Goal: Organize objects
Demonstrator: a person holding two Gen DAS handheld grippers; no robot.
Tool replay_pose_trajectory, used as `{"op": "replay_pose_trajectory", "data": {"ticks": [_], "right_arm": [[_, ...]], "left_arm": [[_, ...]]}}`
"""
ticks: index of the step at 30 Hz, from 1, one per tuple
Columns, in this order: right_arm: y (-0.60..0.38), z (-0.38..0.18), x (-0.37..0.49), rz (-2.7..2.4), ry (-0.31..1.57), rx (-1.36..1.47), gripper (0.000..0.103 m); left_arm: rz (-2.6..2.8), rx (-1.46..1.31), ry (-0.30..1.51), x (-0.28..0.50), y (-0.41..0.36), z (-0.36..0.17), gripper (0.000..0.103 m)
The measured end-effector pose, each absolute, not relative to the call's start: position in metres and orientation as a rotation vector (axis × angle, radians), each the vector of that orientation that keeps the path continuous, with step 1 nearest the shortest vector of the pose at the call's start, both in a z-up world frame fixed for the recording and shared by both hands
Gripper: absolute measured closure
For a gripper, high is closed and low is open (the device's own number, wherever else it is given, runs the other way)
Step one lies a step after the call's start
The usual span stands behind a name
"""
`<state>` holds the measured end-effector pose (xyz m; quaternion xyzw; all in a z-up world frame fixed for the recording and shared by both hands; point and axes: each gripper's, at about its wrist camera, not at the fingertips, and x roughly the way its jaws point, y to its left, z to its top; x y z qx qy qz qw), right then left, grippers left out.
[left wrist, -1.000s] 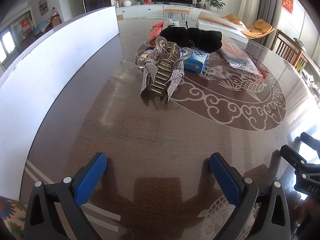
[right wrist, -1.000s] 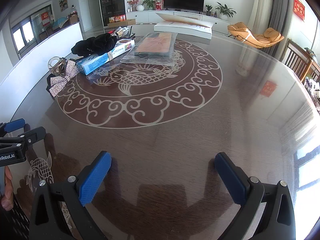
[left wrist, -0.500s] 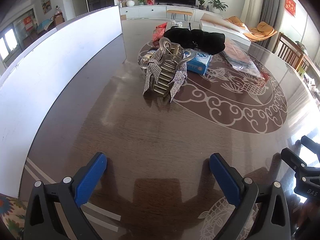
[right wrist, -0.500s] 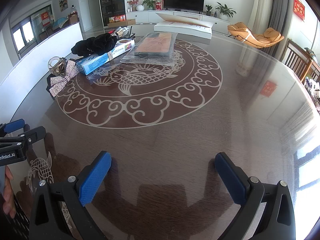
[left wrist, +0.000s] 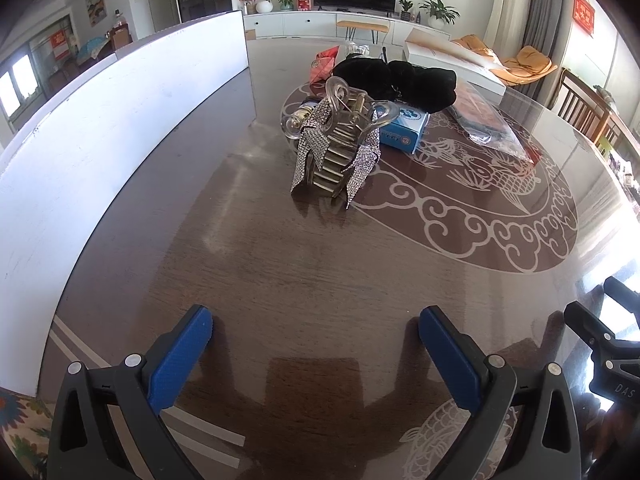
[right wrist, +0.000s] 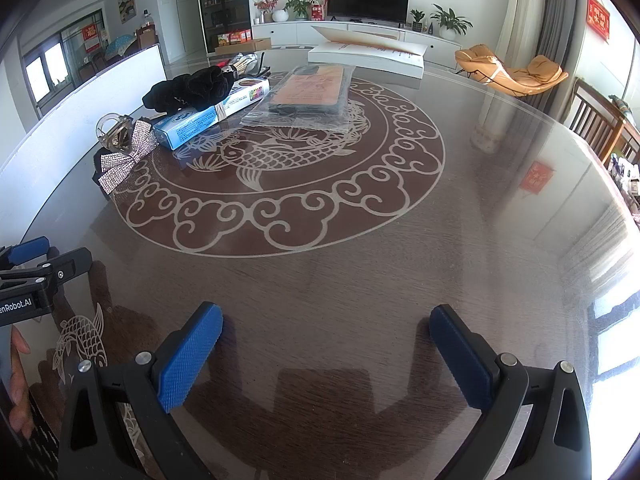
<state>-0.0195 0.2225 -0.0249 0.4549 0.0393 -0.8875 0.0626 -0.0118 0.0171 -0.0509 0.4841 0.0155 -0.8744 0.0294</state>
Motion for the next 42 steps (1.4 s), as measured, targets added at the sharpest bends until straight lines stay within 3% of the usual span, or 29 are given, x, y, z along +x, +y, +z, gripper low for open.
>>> {"op": "replay_pose_trajectory", "data": {"ticks": [42], "right_arm": [[0.222, -0.025, -0.020, -2.682, 0.117, 1.378, 0.000]], "left_arm": [[-2.622, 1.464, 0.113, -0.011, 0.000, -0.052, 0.000]]}}
